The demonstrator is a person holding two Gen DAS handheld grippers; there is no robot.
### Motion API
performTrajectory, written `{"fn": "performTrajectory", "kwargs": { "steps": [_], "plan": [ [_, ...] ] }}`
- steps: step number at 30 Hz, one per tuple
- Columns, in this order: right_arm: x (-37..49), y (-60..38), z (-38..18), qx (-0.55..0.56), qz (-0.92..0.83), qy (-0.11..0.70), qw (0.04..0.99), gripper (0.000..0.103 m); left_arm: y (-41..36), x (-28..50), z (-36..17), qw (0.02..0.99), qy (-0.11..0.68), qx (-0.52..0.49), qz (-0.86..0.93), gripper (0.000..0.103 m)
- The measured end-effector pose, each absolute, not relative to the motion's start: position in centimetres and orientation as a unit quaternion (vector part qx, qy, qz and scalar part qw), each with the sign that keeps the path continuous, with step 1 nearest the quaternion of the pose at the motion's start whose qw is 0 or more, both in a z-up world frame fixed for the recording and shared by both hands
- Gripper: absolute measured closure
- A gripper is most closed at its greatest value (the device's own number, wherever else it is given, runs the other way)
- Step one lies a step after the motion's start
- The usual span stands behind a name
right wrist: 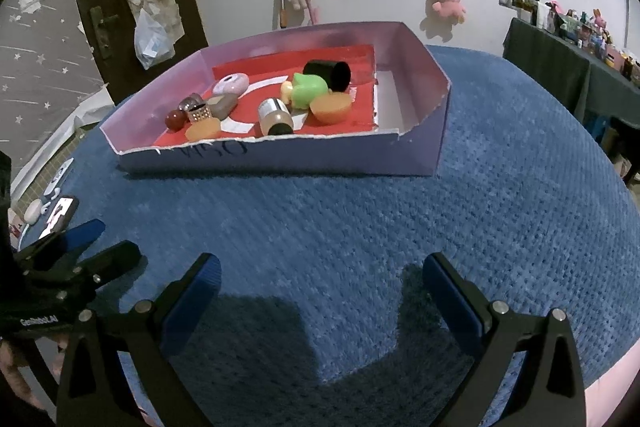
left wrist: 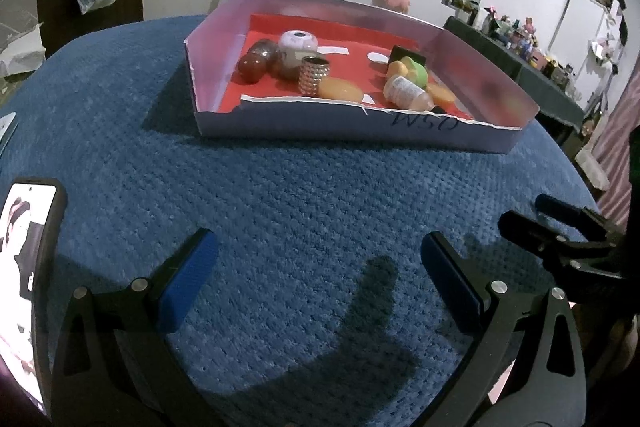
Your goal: Organize rigid objects
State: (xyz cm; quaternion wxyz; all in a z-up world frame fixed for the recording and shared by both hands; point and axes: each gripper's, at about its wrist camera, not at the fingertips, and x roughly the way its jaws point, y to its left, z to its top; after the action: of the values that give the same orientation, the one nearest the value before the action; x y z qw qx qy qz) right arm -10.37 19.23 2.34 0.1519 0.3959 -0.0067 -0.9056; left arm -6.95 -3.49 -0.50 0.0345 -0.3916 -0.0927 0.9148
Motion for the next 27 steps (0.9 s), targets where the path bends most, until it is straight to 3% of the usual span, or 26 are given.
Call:
{"fn": "performTrajectory", "kwargs": {
  "steps": [14, 27],
  "plan": [
    [-10.5, 19.4, 1.5, 0.385, -0.912, -0.001, 0.144, 0.000, -1.4, -6.6, -1.1, -0.008, -0.020, -0.384, 0.923, 0.000],
    [-10.4, 19.0, 1.2, 0.369, -0.920, 0.023, 0.133, 0.000, -2.1, -6.3, -1.4, -0.022, -0.018, -0.366, 0.930, 0.000]
  ]
}}
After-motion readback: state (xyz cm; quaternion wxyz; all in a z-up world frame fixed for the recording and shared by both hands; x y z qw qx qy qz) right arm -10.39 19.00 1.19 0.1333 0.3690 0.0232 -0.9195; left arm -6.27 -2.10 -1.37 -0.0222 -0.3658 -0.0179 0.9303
